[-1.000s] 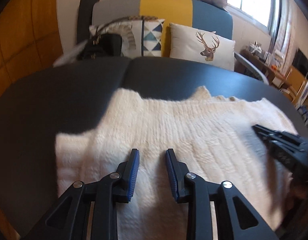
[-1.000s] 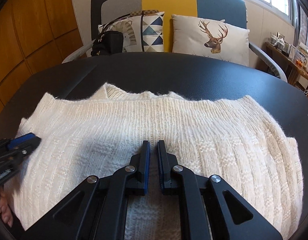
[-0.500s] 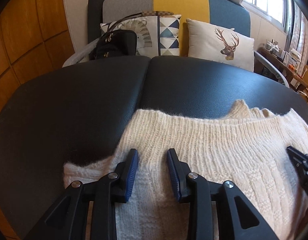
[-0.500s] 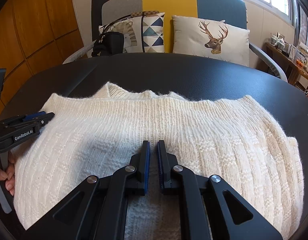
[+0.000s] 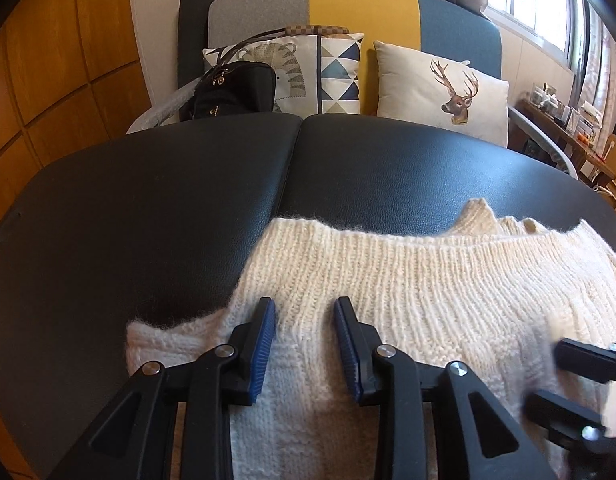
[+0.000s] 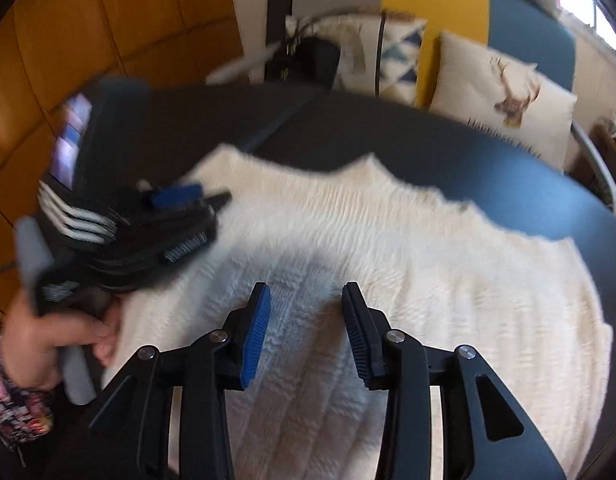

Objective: Fold clothes

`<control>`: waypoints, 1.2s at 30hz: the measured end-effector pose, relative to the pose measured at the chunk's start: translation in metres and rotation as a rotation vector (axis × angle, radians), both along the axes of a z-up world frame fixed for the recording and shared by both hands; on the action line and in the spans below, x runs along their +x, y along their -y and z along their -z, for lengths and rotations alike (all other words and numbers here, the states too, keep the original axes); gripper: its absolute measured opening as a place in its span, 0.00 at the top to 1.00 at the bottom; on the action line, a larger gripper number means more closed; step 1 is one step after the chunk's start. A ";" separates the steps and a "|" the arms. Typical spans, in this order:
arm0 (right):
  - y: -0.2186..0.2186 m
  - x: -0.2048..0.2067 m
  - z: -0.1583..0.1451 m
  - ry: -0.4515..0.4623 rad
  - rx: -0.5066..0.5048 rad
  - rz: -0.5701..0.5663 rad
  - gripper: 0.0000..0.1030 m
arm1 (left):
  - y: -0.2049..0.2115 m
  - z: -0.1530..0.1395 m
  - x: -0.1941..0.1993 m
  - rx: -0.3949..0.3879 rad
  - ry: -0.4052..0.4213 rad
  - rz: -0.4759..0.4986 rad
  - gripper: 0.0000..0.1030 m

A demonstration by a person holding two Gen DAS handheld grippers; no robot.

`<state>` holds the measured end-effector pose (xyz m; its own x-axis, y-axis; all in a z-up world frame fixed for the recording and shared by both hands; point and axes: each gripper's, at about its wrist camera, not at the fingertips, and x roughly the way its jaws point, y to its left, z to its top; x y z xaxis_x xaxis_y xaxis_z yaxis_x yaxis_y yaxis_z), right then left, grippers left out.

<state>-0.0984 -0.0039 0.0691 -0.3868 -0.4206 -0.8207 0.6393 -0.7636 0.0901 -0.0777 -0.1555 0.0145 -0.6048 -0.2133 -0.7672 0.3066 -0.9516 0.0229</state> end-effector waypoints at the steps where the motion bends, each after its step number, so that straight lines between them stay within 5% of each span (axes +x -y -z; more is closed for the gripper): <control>1: 0.002 -0.002 0.002 -0.005 -0.001 0.002 0.61 | 0.000 0.000 0.000 0.002 -0.001 0.000 0.69; 19: 0.002 -0.051 0.007 0.065 -0.112 0.087 0.61 | 0.007 0.001 0.003 0.048 -0.024 0.003 0.69; 22: -0.032 -0.046 -0.011 0.060 -0.223 0.142 0.59 | 0.016 -0.005 0.005 0.114 -0.012 0.029 0.69; 29: -0.108 -0.037 -0.009 0.015 -0.158 0.255 0.61 | 0.002 -0.027 0.009 0.149 -0.060 0.054 0.70; 33: -0.120 -0.040 0.012 0.057 -0.142 0.286 0.62 | -0.041 -0.012 -0.006 -0.030 0.013 0.170 0.69; 36: -0.123 -0.036 0.017 0.020 -0.130 0.287 0.64 | -0.049 -0.004 -0.008 -0.091 0.002 0.192 0.68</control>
